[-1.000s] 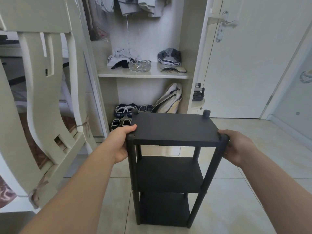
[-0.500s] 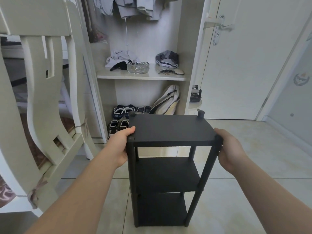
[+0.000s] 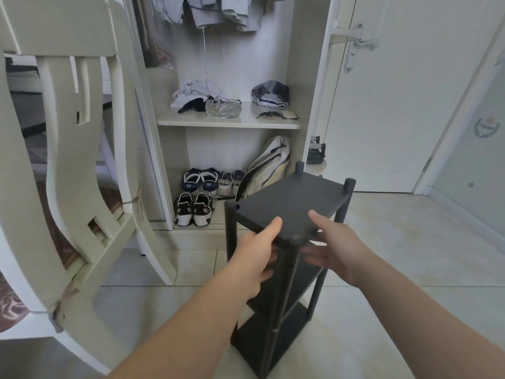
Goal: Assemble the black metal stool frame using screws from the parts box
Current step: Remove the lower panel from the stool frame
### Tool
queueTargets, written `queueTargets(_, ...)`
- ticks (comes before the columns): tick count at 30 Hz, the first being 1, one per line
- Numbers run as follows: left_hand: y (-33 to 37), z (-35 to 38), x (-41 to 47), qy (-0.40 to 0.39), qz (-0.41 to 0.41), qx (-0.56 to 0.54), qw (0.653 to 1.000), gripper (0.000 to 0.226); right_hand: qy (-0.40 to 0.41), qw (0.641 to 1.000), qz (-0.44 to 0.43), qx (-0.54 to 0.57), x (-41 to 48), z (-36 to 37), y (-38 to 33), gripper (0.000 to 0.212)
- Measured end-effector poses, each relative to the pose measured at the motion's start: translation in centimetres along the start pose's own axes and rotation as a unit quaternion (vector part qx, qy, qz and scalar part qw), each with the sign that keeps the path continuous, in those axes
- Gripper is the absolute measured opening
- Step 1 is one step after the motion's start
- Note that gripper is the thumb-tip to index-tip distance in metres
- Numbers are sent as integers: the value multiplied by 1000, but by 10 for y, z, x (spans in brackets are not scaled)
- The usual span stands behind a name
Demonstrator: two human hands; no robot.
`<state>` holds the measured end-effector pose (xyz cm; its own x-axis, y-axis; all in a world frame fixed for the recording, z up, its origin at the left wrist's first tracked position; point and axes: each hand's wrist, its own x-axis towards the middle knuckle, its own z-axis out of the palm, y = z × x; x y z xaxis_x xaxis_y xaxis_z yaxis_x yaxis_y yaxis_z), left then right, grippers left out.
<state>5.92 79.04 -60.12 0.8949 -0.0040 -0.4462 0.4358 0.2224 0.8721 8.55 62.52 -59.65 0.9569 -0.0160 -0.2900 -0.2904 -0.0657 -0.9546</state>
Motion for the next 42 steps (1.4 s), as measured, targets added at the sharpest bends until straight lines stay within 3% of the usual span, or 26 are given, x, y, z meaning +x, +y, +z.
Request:
queueTargets(3,4,-11,5,112,-25,63,991,73,4,1000,-3,-4,-2,-1,5,34)
queueTargets(6,11,-35,21,259,113,109,953,72,-18,1000,-12,-14,-4,-4,8,32)
queueTargets(8,17,-45,27,203,161,132,957,64,-48,999,-10,-16,-7,-2,9,31)
queueTargets(11,16,-47,31,92,150,155,972,46,-87,996,1,8,-9,2,11,27)
queueTargets(19,13,-57,29,70,123,197,970,46,-102,994,-9,26,-6,-5,7,28)
queueTargets(21,14,-58,23,49,120,185,974,60,-84,996,-16,21,-4,-5,6,31)
queueTargets(24,19,-54,18,58,74,77,993,81,-64,998,-22,13,-3,-4,7,34)
queueTargets(27,21,-55,23,103,29,-28,994,60,-38,999,-17,2,-5,0,9,32)
queueTargets(30,22,-57,26,92,7,-22,995,34,-4,1000,0,-17,-5,1,9,32)
queueTargets(42,20,-53,33,89,-18,-4,996,22,20,999,41,9,2,-4,5,25)
